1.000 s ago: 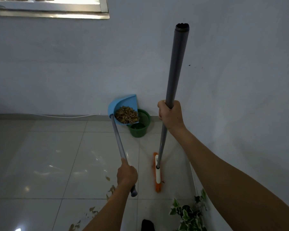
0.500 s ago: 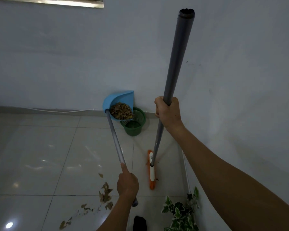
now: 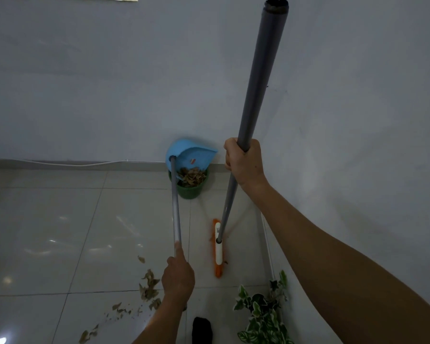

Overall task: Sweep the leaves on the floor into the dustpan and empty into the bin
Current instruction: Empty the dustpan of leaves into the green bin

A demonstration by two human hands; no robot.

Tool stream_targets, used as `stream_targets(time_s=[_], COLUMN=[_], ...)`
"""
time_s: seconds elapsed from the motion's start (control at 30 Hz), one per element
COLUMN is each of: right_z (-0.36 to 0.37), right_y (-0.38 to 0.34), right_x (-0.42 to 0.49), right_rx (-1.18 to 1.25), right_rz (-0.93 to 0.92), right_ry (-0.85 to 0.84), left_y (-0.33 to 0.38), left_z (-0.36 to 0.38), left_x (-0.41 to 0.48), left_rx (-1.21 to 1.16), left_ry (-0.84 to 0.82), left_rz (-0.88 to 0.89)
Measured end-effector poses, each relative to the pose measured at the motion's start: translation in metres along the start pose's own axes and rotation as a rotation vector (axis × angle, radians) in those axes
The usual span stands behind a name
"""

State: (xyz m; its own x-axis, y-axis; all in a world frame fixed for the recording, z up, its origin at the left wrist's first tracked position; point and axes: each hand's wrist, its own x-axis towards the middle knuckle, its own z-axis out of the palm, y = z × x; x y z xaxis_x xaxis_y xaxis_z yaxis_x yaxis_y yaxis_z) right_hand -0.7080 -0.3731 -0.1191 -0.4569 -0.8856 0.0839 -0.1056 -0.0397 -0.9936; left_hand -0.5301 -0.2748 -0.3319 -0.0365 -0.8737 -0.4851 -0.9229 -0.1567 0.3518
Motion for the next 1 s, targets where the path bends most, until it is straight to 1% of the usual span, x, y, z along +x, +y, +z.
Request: stream_targets(time_s=[0.3,0.63,0.8,1.0], right_z=[0.004,0.019,0.021,0.026], right_y=[0.0,-0.003,-0.004,-0.003], right_x=[0.0,-0.001,-0.002,-0.004], right_rx=[0.0,-0.02,-0.024,-0.038], right_rz=[-0.003,-0.007,-0.002,-0.001], right_ry=[0.024,-0.022,-0.01,-0.024], left_y=[-0.016,-0.025,-0.031,-0.032], left_z=[-0.009,-0.033,-0.04,-0.045], left_x=[0.003,0.009,0.004,0.001], left_rx=[0.029,0.07,0.112,0.087], left_ry=[0.031,0.084,0.061,0.037], left_rz=[0.011,0.074,0.07,0.059])
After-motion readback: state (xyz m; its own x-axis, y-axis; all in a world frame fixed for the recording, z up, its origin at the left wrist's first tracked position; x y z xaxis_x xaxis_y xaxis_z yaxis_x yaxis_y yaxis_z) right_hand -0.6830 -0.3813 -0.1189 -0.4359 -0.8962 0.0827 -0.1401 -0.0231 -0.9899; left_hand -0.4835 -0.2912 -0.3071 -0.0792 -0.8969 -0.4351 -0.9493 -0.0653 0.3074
